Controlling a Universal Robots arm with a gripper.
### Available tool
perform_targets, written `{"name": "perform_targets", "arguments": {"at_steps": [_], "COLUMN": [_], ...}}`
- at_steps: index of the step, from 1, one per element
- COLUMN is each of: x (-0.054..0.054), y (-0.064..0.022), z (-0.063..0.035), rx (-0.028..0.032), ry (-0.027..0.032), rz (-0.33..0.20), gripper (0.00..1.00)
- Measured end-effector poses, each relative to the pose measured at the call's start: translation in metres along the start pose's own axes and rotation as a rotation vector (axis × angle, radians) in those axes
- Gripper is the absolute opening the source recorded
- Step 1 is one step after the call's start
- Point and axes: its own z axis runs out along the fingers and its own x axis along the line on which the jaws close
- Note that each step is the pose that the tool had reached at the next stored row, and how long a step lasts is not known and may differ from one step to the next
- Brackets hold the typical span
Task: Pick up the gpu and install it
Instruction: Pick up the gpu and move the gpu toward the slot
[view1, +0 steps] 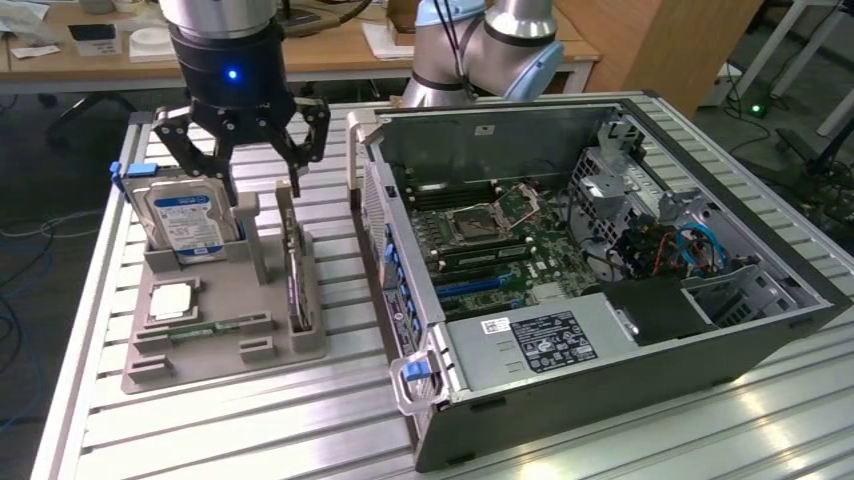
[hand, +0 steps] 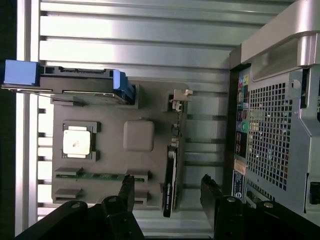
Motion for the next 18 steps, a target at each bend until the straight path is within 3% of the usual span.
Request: {"name": "perform_targets", "arguments": {"at_steps": [9,18], "x": [-0.003,-0.003], "y": [-0.0043,-0.0089], "z": [0.0163,0.0325], "rx": [-0.0003,0.0003], "ry": [0.0021,-0.0009], "rz": [-0.01,0.024], "gripper": [0.65,0.65]}}
